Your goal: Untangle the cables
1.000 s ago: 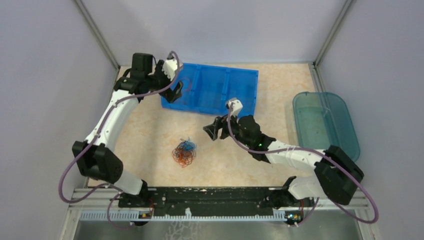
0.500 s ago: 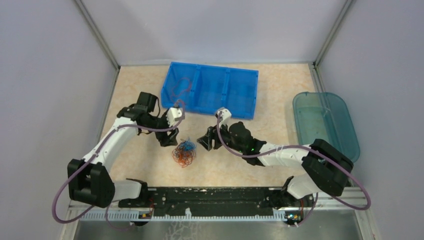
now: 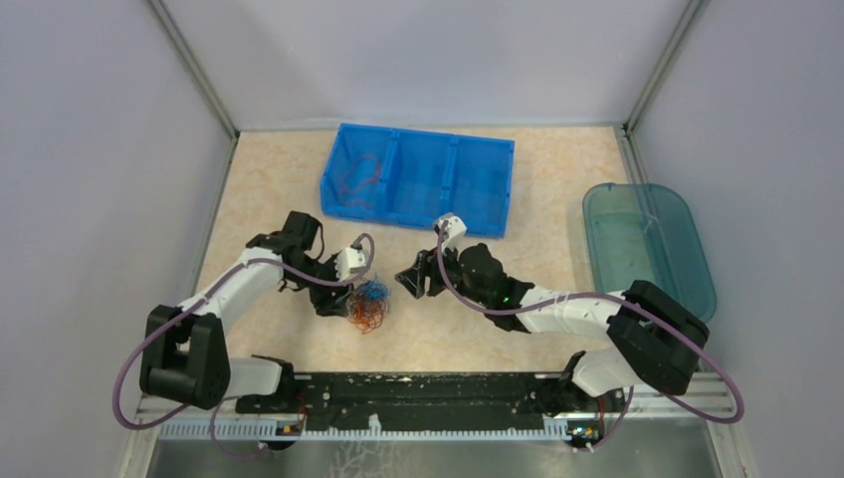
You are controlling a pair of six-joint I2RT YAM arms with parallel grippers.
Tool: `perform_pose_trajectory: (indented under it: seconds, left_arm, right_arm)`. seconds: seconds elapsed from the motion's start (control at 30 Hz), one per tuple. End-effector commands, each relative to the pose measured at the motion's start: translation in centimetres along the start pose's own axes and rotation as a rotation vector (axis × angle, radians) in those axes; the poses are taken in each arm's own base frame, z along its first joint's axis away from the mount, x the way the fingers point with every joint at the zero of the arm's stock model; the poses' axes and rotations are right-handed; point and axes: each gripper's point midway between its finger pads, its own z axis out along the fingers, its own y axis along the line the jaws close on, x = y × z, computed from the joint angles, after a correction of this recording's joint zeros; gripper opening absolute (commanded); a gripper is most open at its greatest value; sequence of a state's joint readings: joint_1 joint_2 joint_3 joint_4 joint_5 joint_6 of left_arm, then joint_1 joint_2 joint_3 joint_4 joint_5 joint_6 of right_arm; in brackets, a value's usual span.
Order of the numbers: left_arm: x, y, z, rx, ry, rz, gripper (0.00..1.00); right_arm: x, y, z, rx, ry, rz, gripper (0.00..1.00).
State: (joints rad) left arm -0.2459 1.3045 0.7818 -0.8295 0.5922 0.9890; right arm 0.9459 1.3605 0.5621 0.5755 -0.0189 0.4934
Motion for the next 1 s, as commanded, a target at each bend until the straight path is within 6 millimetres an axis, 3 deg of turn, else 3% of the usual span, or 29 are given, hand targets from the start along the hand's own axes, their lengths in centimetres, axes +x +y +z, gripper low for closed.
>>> perform_pose_trajectory:
  seconds: [0.0, 0.17, 0.53, 0.8, 0.97]
  left_arm:
    - [0.1, 1.5, 1.0, -0.03, -0.012, 0.049, 0.63]
    - [0.2, 2.4, 1.4, -0.045, 0.0, 0.053, 0.47]
    - [-0.4, 3.8, 0.5, -0.123, -0.005, 0.126, 0.41]
    - [0.7, 2.5, 0.3, -0.085, 0.034, 0.132, 0.61]
    - [1.4, 1.6, 0.5, -0.057, 0.039, 0.145, 0.67]
  right_arm:
    - [-2.8, 1.1, -0.1, -0.024, -0.082, 0.009, 0.57]
    - [-2.9, 1.1, -0.4, -0.021, -0.084, 0.009, 0.57]
    - [-3.5, 1.4, -0.2, -0.026, -0.095, 0.006, 0.56]
    - [-3.5, 1.6, 0.0, -0.036, -0.092, 0.004, 0.59]
    - [-3.6, 1.7, 0.0, -0.039, -0.094, 0.004, 0.59]
